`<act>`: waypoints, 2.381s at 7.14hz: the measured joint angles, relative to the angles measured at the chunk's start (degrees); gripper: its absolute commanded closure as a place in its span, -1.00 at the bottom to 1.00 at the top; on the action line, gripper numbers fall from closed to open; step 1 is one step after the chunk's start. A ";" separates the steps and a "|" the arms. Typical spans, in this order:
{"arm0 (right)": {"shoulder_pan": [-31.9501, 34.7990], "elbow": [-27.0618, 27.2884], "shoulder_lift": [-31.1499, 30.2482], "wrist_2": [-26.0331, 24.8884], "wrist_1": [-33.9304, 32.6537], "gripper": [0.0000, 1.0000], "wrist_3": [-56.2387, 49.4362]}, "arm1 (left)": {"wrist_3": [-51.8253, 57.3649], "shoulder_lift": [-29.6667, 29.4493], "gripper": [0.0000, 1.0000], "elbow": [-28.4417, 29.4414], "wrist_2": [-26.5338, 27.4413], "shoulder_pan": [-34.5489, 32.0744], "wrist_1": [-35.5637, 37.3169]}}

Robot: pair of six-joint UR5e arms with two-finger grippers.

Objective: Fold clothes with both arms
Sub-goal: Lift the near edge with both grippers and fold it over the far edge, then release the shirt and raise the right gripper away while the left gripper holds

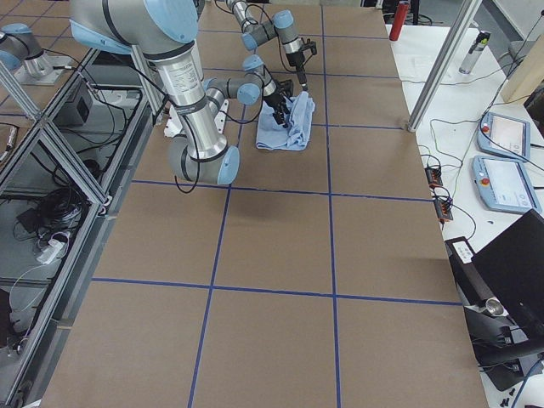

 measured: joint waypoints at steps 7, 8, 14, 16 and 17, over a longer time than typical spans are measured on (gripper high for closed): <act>5.60 -4.82 0.26 -0.55 0.01 -1.00 -7.88 | -0.44 0.15 -1.00 -0.32 0.00 0.00 0.02; 8.66 -6.42 0.45 -0.24 0.09 -1.00 -10.45 | -0.45 0.16 -1.00 -0.34 0.00 0.01 0.02; 21.30 -8.12 1.70 20.06 7.56 -1.00 -16.30 | -1.07 0.13 -1.00 0.35 0.05 0.51 0.02; 21.38 -7.86 1.53 22.18 7.89 -1.00 -16.31 | -1.82 -0.17 -1.00 2.75 0.27 2.05 0.16; 21.39 -7.81 1.47 22.42 7.97 -1.00 -16.31 | -1.95 -0.36 -1.00 4.42 0.54 3.21 0.18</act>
